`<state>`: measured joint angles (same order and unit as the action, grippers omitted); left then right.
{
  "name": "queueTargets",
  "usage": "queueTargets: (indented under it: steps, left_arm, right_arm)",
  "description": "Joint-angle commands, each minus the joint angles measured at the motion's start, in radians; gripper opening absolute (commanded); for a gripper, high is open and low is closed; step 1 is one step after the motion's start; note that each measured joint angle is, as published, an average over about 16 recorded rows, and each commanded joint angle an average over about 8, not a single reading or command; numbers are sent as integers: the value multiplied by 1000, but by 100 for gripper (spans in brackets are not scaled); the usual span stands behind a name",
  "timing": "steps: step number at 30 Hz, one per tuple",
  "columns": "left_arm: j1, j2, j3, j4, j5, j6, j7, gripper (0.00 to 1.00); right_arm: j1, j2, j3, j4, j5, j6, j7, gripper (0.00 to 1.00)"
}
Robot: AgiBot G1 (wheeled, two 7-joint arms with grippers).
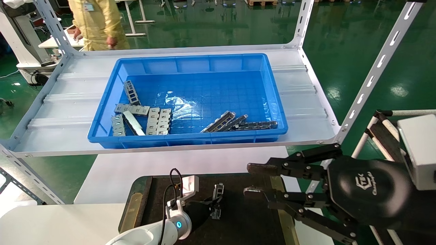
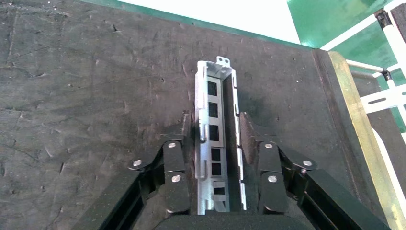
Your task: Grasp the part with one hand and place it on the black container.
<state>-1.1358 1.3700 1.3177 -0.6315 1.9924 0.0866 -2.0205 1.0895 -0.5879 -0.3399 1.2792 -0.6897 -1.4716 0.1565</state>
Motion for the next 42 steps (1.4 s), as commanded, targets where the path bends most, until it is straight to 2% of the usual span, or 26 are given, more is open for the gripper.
queueTargets:
  steps: [1,24,42]
  left_arm:
    - [-2,0,7,-1,2,0,-11,100]
    - [-40,-4,43,-9,66,-25,-76,100]
    - [-65,-18,12,17,180,-60,-5,100]
  right_arm:
    - [0,0,0,0,0,0,0,100]
    - [0,0,-1,0,0,0,0,100]
    - [0,0,-1,0,1,0,0,100]
